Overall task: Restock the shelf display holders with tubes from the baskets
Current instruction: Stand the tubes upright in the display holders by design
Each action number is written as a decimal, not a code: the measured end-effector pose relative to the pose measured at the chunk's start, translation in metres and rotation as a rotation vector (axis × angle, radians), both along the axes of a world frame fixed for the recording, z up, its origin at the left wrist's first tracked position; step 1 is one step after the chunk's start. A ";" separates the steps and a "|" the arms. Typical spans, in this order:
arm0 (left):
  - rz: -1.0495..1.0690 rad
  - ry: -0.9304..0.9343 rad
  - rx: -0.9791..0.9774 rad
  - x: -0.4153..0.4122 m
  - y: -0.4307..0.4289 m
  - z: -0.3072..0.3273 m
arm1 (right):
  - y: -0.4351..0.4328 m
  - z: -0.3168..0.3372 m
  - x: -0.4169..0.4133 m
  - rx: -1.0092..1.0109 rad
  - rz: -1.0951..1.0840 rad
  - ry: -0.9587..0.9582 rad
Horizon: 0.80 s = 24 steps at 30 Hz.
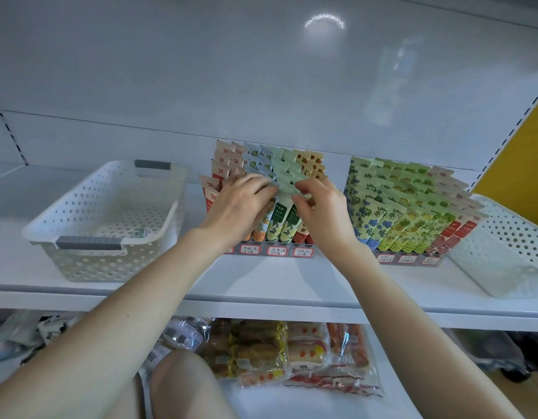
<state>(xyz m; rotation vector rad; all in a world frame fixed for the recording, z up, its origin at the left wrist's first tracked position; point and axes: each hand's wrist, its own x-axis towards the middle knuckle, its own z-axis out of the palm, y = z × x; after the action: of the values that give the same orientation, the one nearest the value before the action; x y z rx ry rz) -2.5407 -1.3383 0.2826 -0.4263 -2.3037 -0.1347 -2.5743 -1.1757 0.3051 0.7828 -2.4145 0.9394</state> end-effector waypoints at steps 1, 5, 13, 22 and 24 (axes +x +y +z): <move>0.001 0.004 -0.005 -0.001 -0.001 -0.001 | -0.001 -0.001 0.000 0.001 0.003 0.013; 0.010 0.020 -0.004 -0.001 -0.001 -0.003 | -0.003 -0.003 0.000 -0.020 0.018 0.050; 0.011 0.058 0.031 0.013 -0.017 0.009 | -0.007 0.001 0.002 -0.069 0.070 0.075; 0.225 -0.067 0.317 0.023 -0.034 -0.007 | -0.052 -0.005 0.027 0.106 0.290 0.066; 0.185 -0.083 0.332 0.023 -0.038 -0.005 | -0.052 -0.011 0.027 0.071 0.304 0.057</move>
<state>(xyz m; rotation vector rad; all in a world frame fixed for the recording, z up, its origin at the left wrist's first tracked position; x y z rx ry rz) -2.5178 -1.3764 0.2773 -0.0385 -2.3312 -0.4410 -2.5469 -1.2281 0.2945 1.2108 -2.3308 0.9306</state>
